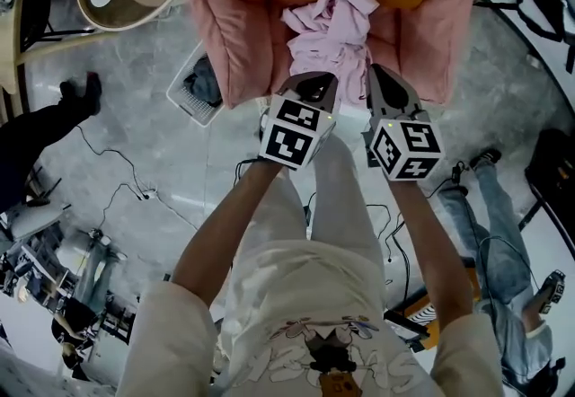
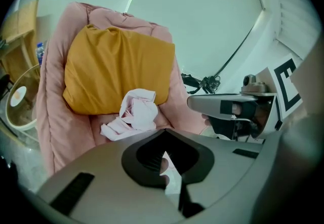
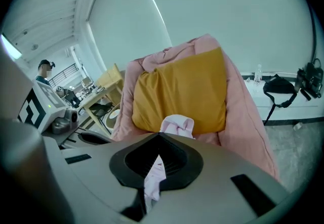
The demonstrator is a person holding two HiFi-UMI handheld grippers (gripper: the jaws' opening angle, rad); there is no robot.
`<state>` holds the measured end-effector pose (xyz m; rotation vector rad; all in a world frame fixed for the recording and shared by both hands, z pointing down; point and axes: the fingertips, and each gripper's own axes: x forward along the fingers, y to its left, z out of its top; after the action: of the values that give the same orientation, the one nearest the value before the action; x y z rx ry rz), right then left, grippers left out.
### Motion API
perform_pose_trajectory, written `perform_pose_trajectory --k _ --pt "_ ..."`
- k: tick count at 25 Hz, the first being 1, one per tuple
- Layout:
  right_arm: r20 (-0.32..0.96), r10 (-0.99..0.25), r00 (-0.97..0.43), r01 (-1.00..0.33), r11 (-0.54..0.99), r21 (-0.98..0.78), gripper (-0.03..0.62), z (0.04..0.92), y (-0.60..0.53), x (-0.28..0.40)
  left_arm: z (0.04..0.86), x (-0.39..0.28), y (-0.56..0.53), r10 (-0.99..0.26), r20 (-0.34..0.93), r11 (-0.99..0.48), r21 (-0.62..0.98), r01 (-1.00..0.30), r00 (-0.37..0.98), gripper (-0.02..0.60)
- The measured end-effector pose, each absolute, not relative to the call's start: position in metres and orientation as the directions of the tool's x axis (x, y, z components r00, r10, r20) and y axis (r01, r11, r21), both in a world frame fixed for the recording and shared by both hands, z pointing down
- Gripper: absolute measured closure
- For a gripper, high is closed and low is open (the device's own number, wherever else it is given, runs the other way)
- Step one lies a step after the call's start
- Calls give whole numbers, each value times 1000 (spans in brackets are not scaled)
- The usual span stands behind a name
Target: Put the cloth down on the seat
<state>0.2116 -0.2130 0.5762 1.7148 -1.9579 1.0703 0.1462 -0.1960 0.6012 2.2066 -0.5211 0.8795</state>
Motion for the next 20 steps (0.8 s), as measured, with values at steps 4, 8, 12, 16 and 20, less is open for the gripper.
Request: perform_pose_trajectory --k 4,8,12,16,20 --pt "670 -702 -241 -948 22 -318 576 551 -208 198 561 134 -199 -169 700 -686 422 -592 694 577" --pt "667 -693 -273 -949 78 -307 576 525 -202 180 522 113 -207 -229 677 -673 409 -616 700 577" --pt "661 -696 -280 -948 92 -305 576 494 -194 168 481 93 -206 -276 639 -678 400 -617 718 577" --pt "623 -725 -294 -940 101 -326 576 454 -197 157 439 76 -209 -322 604 -702 365 -612 729 577" --pt "611 -733 -298 -941 117 -319 576 423 -196 150 406 64 -210 -343 597 -684 371 -628 726 577"
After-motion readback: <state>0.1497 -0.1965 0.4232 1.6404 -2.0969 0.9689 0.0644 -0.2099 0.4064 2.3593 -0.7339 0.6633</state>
